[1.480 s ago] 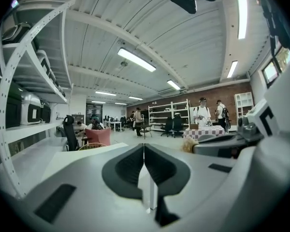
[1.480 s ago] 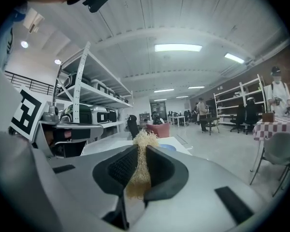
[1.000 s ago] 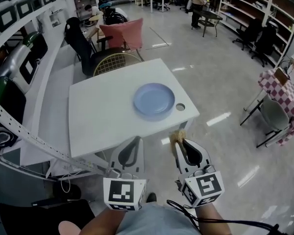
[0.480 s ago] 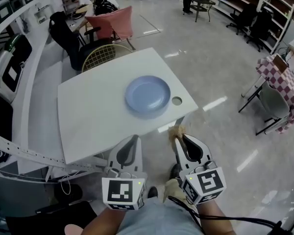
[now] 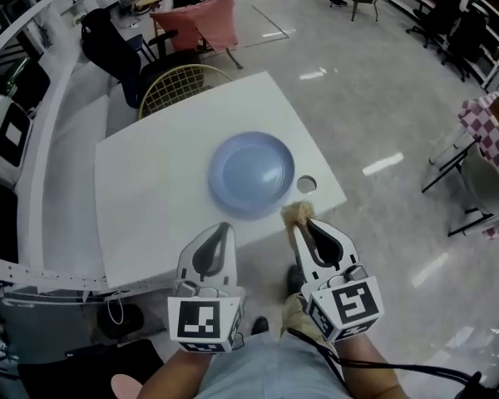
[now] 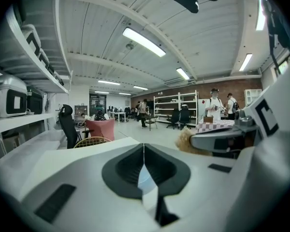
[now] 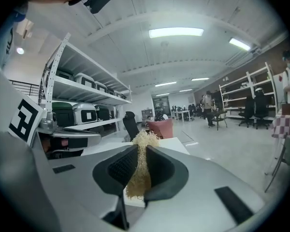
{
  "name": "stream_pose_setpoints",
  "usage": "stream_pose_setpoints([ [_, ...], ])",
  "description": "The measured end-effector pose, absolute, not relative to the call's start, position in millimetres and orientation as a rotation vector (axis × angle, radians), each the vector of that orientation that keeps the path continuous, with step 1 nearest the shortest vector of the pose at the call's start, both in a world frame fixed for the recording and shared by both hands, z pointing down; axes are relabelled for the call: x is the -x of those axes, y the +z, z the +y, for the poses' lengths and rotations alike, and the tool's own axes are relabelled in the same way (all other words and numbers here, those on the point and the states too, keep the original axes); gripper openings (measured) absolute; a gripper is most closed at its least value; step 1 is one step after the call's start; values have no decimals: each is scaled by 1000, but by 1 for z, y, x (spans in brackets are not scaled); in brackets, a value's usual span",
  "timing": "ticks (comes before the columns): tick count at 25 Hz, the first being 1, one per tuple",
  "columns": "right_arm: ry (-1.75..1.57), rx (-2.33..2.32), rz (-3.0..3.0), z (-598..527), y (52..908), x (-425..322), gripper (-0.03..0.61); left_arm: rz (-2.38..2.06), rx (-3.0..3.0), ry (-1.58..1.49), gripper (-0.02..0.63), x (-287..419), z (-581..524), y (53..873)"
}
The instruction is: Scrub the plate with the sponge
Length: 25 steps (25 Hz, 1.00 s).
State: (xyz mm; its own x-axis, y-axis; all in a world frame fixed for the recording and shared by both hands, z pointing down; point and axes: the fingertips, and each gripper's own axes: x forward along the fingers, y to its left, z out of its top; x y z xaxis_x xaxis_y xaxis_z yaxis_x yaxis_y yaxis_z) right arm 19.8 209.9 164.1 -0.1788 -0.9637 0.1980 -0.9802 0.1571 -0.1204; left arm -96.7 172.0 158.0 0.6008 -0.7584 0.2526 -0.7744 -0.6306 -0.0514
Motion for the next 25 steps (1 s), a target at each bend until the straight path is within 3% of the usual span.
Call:
stream_pose_setpoints([
  [14,346,-1742,-2541,114,150,-77,60,-1571,-2657,460,15,36,93,131],
  [25,249,-1603,-2695,70,126,-66,60,-1761,-2603,417,15,45,64,105],
])
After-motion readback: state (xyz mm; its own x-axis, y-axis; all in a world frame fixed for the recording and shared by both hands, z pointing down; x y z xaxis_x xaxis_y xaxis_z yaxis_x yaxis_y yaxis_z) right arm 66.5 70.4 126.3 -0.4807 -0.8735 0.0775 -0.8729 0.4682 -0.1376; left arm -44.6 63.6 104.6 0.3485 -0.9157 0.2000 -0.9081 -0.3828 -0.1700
